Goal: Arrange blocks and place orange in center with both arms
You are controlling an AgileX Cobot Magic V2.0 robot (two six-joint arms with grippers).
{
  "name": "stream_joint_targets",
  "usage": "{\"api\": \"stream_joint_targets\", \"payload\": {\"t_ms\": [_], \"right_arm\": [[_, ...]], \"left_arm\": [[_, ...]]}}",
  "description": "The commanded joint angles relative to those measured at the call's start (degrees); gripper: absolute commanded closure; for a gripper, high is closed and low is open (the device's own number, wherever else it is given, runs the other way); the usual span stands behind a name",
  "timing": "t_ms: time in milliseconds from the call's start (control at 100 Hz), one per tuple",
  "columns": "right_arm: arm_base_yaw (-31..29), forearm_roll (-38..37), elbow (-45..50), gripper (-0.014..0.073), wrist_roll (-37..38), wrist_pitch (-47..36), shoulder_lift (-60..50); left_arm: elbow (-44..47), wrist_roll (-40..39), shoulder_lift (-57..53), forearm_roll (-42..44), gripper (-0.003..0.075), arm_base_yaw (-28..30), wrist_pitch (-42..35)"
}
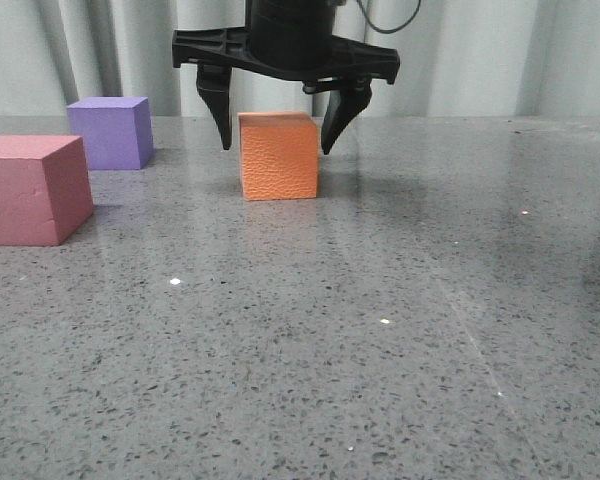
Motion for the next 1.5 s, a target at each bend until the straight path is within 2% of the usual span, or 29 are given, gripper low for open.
{"api": "stream_joint_targets", "payload": {"t_ms": [0,170,290,480,660,850,920,1020,1190,1390,1490], "right_arm": [[-0.12,-0.7,-2.62,-0.0071,-2.6,-2.31,-4.18],[-0.51,-1.11,-2.96,-0.0071,-9.36,-4.81,-8.3],[-1.95,-3.79,-2.9,-0.0071,-11.35,-5.77,-11.91],[-6.23,-6.88,-2.68,-0.0043,-15.86,-3.51,-17.88],[-11.77,-6.88,2.09,0.0066,-19.98,-3.01,-23.71],[-18.79,-6.88,15.16,0.0179,-20.75,-6.26,-32.37],[-20.93,-6.82,21.13,0.0263,-20.75,-8.03,-36.15],[-23.17,-6.82,29.68,0.0428,-20.75,-11.25,-42.08],[-23.69,-6.76,42.7,0.0664,-20.68,-15.69,-52.09],[-23.69,-6.64,54.17,0.0661,-20.68,-17.33,-64.27],[-23.69,-6.64,57.06,0.0661,-20.68,-15.11,-69.44]], "left_arm": [[3.12,-0.14,0.61,-0.38,0.0739,-0.38,-4.84],[3.12,-0.14,0.61,-0.38,0.0739,-0.38,-4.84],[3.12,-0.14,0.61,-0.38,0.0739,-0.38,-4.84],[3.12,-0.14,0.61,-0.38,0.0739,-0.38,-4.84],[3.12,-0.14,0.61,-0.38,0.0739,-0.38,-4.84],[3.12,-0.14,0.61,-0.38,0.0739,-0.38,-4.84],[3.12,-0.14,0.61,-0.38,0.0739,-0.38,-4.84],[3.12,-0.14,0.61,-0.38,0.0739,-0.38,-4.84],[3.12,-0.14,0.61,-0.38,0.0739,-0.38,-4.84],[3.12,-0.14,0.61,-0.38,0.0739,-0.38,-4.84],[3.12,-0.14,0.61,-0.38,0.0739,-0.38,-4.84]]}}
